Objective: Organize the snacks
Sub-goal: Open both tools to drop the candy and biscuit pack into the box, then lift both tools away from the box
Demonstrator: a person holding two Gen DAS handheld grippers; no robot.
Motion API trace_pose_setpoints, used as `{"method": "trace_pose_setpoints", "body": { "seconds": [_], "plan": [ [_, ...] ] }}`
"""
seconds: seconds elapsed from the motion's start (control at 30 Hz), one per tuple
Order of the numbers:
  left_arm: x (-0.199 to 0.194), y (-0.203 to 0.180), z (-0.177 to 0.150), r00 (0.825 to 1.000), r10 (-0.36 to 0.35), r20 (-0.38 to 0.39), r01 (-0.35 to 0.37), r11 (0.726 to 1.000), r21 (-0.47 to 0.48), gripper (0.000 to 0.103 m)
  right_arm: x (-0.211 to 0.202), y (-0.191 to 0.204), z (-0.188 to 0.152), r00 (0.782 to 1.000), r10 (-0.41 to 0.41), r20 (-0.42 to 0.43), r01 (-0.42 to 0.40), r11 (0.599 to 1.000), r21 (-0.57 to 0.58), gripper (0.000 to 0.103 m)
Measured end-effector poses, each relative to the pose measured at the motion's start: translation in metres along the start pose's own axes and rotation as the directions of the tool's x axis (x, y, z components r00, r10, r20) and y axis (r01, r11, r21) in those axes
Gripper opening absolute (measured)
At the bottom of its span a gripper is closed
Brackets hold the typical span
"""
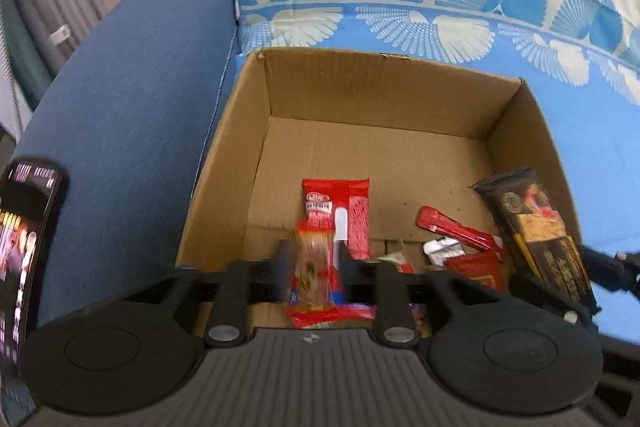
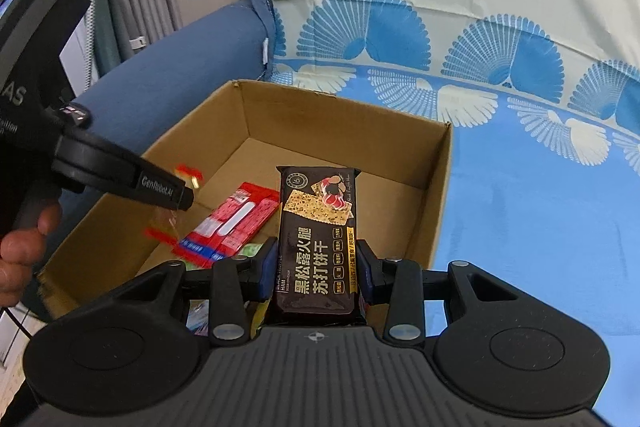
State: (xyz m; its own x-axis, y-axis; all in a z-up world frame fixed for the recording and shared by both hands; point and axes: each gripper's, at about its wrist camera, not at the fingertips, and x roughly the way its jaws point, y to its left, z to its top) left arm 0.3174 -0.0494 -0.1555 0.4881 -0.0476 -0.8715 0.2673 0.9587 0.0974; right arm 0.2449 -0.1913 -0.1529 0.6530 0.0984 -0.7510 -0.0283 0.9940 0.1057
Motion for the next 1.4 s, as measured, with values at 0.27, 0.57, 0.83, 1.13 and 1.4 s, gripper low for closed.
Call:
{"method": "trace_pose_setpoints", "body": {
  "seconds": [0.27, 0.57, 0.83, 1.13, 1.4],
  "plan": [
    [-0.011, -0.001, -0.008, 0.996, 0.064, 0.069, -0.067, 0.997, 0.049, 0.103, 0.016, -0.009, 0.003, 1.000, 0.010, -0.010, -0.010, 0.999, 0.039, 0.088],
    [-0.066, -0.009, -0.045, 0.992, 0.070, 0.103, -0.074, 0.997, 0.036, 0.103, -0.020, -0.002, -0.014, 0.999, 0.018, -0.037, -0.014, 0.996, 0.087, 0.102],
    [-0.124, -0.016, -0.094, 0.992, 0.063, 0.106, -0.066, 0.998, 0.020, 0.103, -0.091, 0.015, -0.047, 0.999, -0.037, 0.022, 0.036, 0.997, 0.074, 0.102],
    [-0.177, -0.023, -0.158, 0.991, 0.073, 0.113, -0.071, 0.997, -0.024, 0.103, -0.158, 0.038, -0.095, 0.996, -0.024, 0.083, 0.022, 0.999, 0.024, 0.102],
    [-0.218, -0.023, -0.188, 0.980, 0.089, 0.179, -0.077, 0.994, -0.071, 0.103, -0.198, 0.051, -0.111, 0.987, -0.037, 0.155, 0.038, 0.999, -0.006, 0.102]
  ]
}}
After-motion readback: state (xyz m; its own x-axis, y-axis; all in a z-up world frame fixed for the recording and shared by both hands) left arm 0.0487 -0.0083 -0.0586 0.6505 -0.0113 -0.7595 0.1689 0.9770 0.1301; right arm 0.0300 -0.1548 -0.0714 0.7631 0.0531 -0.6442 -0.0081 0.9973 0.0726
